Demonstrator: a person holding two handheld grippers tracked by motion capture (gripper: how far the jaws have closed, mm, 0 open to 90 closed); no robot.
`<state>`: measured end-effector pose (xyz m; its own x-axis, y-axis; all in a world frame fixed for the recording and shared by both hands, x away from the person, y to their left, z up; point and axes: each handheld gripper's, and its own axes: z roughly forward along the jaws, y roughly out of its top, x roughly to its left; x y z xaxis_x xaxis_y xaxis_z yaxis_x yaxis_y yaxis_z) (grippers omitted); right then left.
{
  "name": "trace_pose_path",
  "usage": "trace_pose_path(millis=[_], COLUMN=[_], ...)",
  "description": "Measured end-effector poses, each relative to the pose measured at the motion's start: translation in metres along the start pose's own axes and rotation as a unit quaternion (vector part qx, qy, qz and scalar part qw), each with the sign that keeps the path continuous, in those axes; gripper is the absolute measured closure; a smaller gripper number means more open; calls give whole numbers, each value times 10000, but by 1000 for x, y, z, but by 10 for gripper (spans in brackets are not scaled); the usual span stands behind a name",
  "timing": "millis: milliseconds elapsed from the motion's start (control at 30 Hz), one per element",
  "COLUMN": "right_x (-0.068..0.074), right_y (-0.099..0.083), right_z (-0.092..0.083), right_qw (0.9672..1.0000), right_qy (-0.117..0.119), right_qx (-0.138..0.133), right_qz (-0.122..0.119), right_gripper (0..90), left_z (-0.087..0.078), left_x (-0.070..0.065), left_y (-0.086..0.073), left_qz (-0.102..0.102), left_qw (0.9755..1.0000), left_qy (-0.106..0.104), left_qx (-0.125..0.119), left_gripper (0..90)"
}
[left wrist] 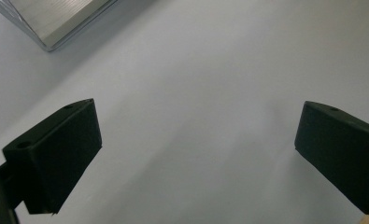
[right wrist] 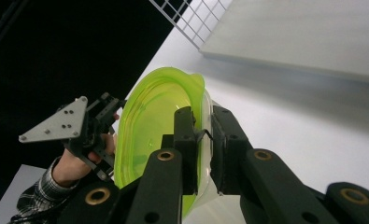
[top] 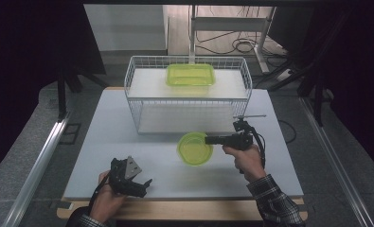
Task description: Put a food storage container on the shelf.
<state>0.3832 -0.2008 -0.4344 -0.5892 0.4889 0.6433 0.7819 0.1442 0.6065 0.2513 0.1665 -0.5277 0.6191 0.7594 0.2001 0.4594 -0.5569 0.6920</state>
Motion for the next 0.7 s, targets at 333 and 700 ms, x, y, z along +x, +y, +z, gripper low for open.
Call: trace_pose_path(millis=[333, 700], right_x=[10, 20], right_y=[17, 34], right_z=[-4, -12], right_qw=[9997, 9990], right_qy=[45, 65], right_qx=[-170, -372], right_qz=[-159, -224], right_gripper=[809, 809], left_z=[-1, -1], left_x=[0, 1], left_y=[0, 0], left_qz=[-87, -53], left_qw=[9999, 10000], left_qy=[-18, -15], left_qx=[-68, -41], left_gripper=[3, 3])
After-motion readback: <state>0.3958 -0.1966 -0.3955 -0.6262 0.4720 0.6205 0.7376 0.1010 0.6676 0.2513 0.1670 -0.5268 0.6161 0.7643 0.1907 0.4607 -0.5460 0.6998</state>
